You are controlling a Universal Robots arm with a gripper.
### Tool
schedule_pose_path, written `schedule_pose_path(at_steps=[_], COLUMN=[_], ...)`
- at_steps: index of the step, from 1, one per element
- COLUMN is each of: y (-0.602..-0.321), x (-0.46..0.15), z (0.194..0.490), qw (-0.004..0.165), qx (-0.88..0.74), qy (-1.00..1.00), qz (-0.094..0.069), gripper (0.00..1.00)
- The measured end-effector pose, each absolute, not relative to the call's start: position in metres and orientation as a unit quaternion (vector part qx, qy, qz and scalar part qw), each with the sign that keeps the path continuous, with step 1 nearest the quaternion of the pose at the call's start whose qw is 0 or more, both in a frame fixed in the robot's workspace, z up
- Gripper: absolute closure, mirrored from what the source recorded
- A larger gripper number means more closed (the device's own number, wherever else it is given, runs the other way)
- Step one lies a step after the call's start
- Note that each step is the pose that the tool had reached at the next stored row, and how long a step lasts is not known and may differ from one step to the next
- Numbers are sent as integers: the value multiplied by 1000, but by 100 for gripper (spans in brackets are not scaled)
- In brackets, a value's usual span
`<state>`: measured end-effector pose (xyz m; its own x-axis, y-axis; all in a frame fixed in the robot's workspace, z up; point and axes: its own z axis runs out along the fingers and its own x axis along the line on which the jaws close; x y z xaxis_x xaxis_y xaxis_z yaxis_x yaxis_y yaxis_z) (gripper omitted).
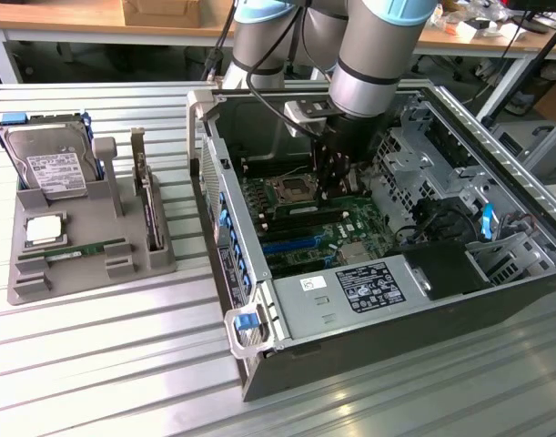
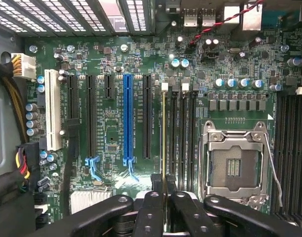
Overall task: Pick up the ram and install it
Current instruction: 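Insert the ram into the slot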
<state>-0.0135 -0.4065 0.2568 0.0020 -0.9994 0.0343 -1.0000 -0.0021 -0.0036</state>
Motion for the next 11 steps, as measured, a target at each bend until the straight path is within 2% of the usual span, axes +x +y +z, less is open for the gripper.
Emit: schedule_pose_path(at_steps=[11], y=[-403], x=[-14], z=[246], qw=[11], qx=[704], qy=[-710], qz=[13], gripper=[88])
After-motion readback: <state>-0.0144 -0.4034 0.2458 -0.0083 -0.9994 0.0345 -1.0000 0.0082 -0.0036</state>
